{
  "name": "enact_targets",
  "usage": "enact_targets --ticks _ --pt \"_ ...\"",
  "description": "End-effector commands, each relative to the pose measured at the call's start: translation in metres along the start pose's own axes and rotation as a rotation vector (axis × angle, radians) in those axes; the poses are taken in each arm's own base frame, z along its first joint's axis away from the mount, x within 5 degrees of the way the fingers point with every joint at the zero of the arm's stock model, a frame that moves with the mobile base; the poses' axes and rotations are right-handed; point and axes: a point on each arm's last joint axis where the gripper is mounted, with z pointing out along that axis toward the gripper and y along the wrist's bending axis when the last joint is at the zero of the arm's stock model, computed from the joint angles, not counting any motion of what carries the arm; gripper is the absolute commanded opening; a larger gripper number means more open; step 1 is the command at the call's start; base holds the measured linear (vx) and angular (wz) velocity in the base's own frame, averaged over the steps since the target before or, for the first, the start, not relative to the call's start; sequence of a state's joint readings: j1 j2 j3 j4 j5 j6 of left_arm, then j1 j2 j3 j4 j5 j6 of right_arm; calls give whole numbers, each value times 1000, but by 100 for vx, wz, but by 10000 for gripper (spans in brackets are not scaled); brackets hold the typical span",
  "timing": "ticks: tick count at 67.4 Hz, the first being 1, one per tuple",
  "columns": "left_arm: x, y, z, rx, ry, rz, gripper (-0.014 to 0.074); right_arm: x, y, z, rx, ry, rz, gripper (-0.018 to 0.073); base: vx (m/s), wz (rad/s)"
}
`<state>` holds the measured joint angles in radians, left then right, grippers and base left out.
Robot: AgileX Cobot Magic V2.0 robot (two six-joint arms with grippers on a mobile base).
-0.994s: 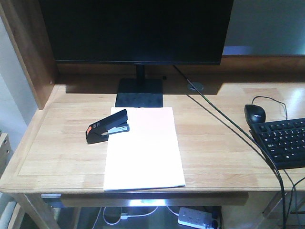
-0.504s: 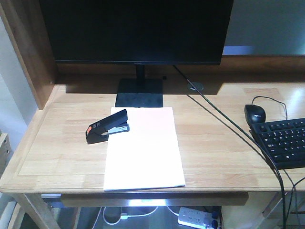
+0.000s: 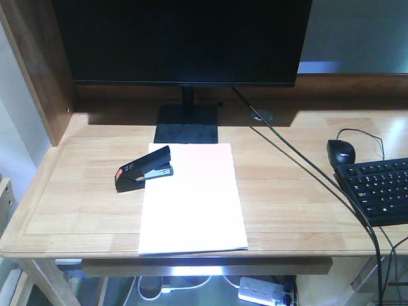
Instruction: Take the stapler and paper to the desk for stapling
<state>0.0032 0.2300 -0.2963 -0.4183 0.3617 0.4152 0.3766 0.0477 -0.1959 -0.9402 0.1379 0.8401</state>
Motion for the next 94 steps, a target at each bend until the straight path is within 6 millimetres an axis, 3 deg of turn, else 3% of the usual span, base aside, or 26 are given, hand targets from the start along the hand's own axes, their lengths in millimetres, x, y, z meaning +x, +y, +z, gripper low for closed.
enact_targets --ticks 1,10,50,60,66,94 --pt "-13 1 -3 -12 -82 -18 -6 -10 0 0 -7 -32 1 295 0 0" --pt "-14 1 -7 -12 -109 -15 -6 -10 0 0 -6 -31 1 -17 0 0" --pt "-15 0 -12 -14 -135 -9 -6 -10 0 0 -3 -28 0 -10 0 0" --pt "-14 3 -13 -62 -123 136 -6 -10 0 0 -3 -28 0 -10 0 0" --pt "-13 4 -17 -71 -151 118 -6 -10 0 0 -3 -28 0 -10 0 0" --pt "58 11 -5 -152 -235 17 -6 -10 0 0 -4 -29 0 -10 0 0"
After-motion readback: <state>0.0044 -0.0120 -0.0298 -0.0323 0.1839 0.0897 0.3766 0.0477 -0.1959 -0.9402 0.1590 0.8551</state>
